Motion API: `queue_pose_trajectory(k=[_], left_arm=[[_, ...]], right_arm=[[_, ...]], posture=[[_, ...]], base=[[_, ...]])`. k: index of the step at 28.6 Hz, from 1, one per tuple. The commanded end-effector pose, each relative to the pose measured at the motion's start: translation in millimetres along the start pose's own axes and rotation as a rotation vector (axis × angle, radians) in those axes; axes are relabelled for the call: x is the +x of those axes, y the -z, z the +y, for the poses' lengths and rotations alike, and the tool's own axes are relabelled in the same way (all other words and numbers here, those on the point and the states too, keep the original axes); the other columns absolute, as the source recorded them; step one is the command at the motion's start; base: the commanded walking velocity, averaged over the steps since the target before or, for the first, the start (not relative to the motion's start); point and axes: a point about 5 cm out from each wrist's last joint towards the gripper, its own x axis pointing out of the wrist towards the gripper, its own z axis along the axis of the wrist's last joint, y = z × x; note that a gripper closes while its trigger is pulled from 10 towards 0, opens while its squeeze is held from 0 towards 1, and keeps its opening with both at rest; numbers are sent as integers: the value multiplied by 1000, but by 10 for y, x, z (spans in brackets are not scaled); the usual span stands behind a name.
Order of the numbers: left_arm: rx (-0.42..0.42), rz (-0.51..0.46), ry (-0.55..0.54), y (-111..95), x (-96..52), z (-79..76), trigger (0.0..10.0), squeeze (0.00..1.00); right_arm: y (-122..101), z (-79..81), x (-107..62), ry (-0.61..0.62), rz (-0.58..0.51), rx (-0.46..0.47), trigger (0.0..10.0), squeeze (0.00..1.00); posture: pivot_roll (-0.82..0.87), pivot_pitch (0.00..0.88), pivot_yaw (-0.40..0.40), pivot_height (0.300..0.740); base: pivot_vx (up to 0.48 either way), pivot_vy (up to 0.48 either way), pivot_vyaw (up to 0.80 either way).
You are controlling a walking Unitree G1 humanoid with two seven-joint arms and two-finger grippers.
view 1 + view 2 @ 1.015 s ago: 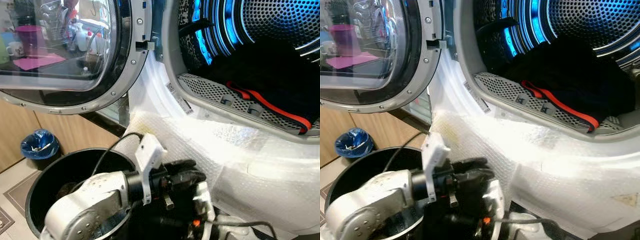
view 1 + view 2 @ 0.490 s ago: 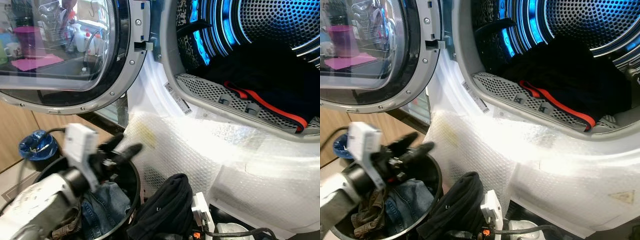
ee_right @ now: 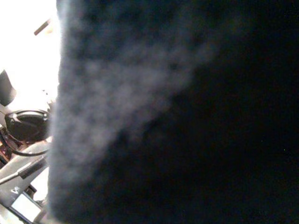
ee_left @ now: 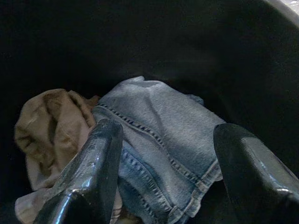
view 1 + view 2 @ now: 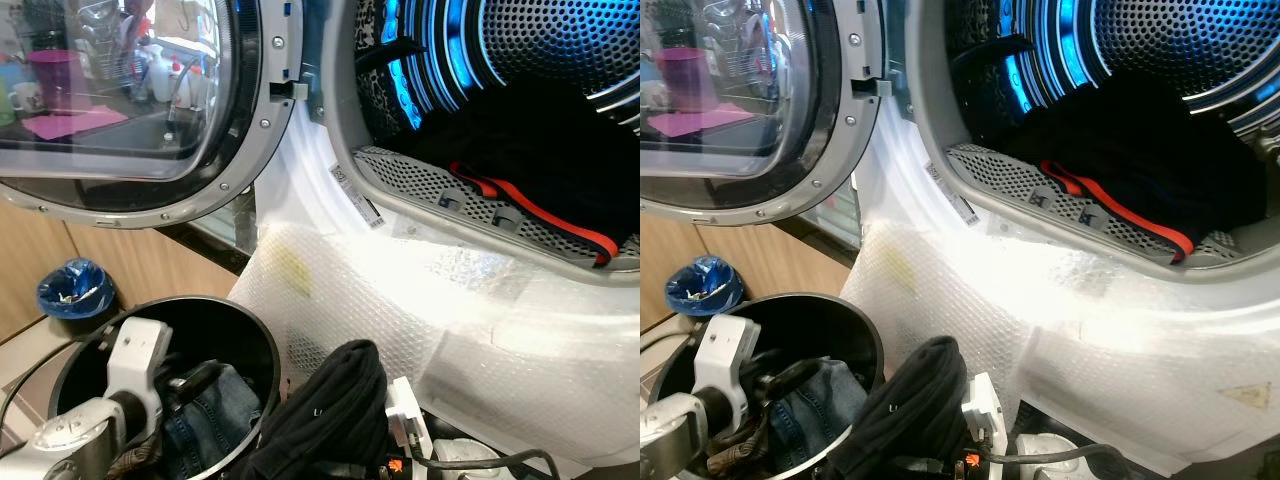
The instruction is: Clothes washing
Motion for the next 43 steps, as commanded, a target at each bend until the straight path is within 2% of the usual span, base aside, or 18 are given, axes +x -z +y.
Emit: queue_pose_trajectory(k=[1,3,5,9,13,19,21,22,25,26,28,30,33,35,36,37,40,43], left_arm=[[22,-20,-2,-34,11,-17,10000,0],[33,18,-35,47,78,48,10000,0],[-90,231,-301,566,207,519,10000,0],[-164,273,-506,778,103,886,10000,0],[-282,207,-657,766,-23,1194,10000,0],[-289,125,-760,608,-111,1397,10000,0],[-284,13,-832,391,-192,1520,10000,0],[-284,13,-832,391,-192,1520,10000,0],[-210,-108,-890,118,-277,1616,10000,0],[-210,-108,-890,118,-277,1616,10000,0],[-26,-293,-845,-332,-286,1518,10000,0],[-3,-309,-840,-372,-285,1497,10000,0],[96,-347,-768,-559,-141,1270,10000,0],[136,-359,-658,-632,-36,1118,10000,0],[143,-375,-517,-676,39,966,10000,0],[143,-375,-517,-676,39,966,10000,0],[243,-368,-57,-715,174,377,10000,0],[267,-360,22,-703,184,262,10000,0]], right_arm=[[-82,14,-13,-11,-22,-24,0,0],[-91,36,-6,-17,-20,-23,0,0],[-98,100,1,-25,-28,-27,0,0],[-103,116,-10,-11,-34,-29,0,0],[-150,110,-26,7,-51,-33,0,0],[-237,100,-51,17,-73,-48,0,0],[-260,80,-66,28,-72,-55,0,0],[-260,80,-66,28,-72,-55,0,0],[-283,60,-66,38,-75,-60,0,0],[-283,60,-66,38,-75,-60,0,0],[-332,6,-62,73,-90,-72,0,0],[-337,0,-63,76,-92,-73,0,0],[-372,-20,-40,90,-99,-82,0,0],[-384,-20,-42,96,-100,-86,0,0],[-390,-20,-47,100,-102,-87,0,0],[-390,-20,-47,100,-102,-87,0,0],[-416,-17,-58,105,-105,-95,0,0],[-457,-13,-59,104,-122,-106,0,0]], posture=[[202,40,-83,740],[189,39,-80,740],[168,38,-67,740],[161,34,-62,740],[157,36,-67,740],[157,41,-70,740],[161,44,-76,740],[161,44,-76,740],[166,48,-80,740],[166,48,-80,740],[166,52,-85,740],[166,52,-85,740],[162,51,-91,740],[156,51,-94,740],[156,51,-96,740],[156,51,-96,740],[149,51,-94,740],[149,51,-93,740]], base=[[0,0,0],[0,0,0],[0,0,0],[0,0,0],[0,0,0],[0,0,0],[0,0,0],[0,0,0],[0,0,0],[0,0,0],[0,0,0],[0,0,0],[0,0,0],[0,0,0],[0,0,0],[0,0,0],[0,0,0],[0,0,0]])
